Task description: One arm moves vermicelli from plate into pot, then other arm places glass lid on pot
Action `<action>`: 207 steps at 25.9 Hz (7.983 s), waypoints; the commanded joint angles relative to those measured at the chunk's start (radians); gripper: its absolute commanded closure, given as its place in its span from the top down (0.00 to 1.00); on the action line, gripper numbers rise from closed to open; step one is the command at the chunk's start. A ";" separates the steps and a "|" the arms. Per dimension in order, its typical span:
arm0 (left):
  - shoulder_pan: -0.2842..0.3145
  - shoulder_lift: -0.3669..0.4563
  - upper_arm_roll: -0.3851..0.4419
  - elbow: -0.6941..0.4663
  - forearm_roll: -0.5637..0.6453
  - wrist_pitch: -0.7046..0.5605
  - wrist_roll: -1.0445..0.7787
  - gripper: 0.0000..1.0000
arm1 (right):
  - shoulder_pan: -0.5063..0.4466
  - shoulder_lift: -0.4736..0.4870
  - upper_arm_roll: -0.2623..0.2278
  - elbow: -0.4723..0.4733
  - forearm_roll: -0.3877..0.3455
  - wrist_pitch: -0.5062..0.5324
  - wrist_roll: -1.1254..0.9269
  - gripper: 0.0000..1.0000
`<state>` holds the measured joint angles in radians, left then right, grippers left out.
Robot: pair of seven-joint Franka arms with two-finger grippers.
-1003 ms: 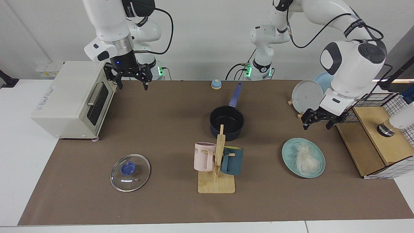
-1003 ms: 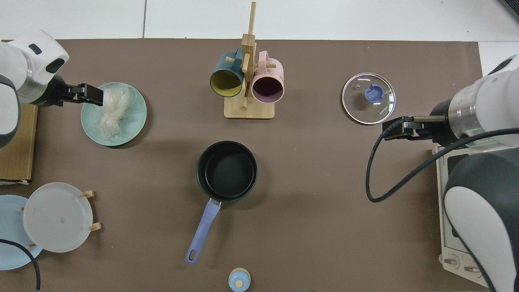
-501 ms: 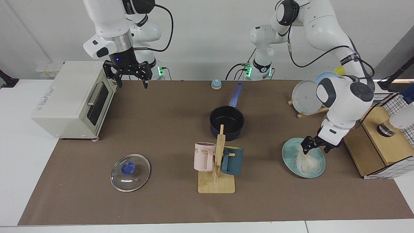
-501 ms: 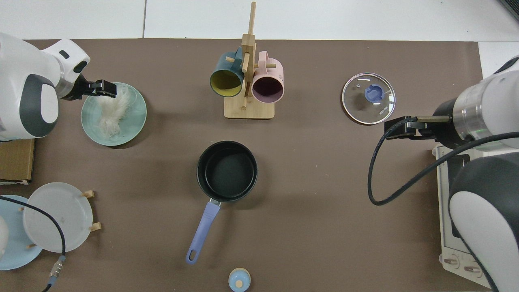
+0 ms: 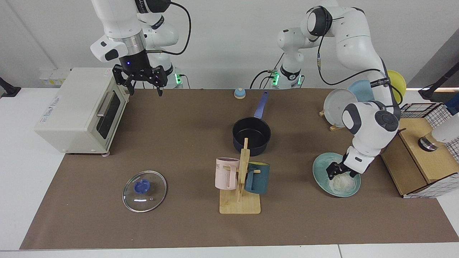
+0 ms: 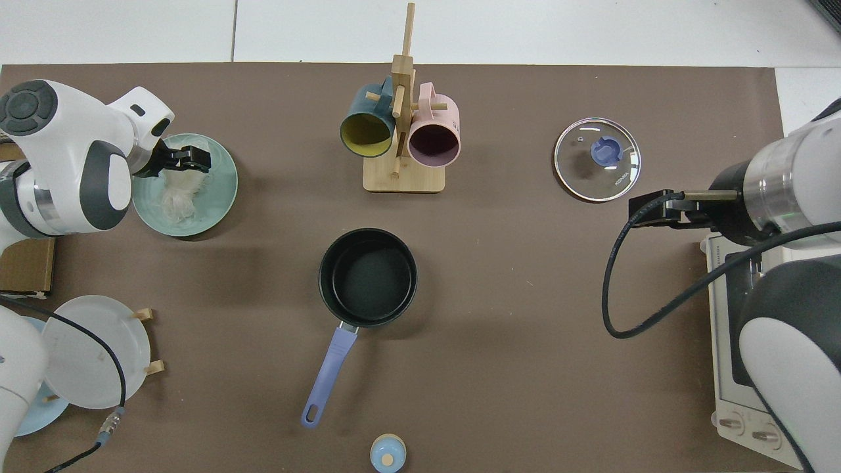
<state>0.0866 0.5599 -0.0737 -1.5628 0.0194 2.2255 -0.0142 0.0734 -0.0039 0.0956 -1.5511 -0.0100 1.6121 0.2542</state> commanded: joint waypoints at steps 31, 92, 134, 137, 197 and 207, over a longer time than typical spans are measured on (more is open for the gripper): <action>-0.001 -0.201 -0.011 -0.052 0.010 -0.119 -0.016 0.00 | -0.158 -0.007 -0.005 -0.009 0.024 0.002 -0.007 1.00; -0.539 -0.408 -0.040 -0.550 -0.036 0.149 -0.796 1.00 | -0.218 0.318 0.003 0.319 -0.008 -0.095 -0.072 1.00; -0.114 -0.587 -0.005 -0.301 -0.033 -0.280 -0.023 1.00 | -0.181 0.776 0.101 0.305 -0.177 0.454 -0.038 1.00; -0.125 -0.598 0.049 -0.278 -0.033 -0.313 0.040 1.00 | -0.181 0.759 0.102 0.283 -0.177 0.443 -0.043 1.00; -0.137 -0.640 0.068 -0.158 -0.006 -0.549 0.122 1.00 | -0.107 0.439 0.795 0.048 -0.447 0.183 0.877 0.00; -0.127 -0.640 0.069 -0.158 -0.006 -0.549 0.123 1.00 | -0.009 0.771 0.952 0.272 -0.748 0.117 1.074 0.00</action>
<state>-0.0448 -0.0730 -0.0078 -1.7295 0.0058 1.6974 0.1171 0.0381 0.6300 1.0126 -1.4184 -0.6933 1.7748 1.3102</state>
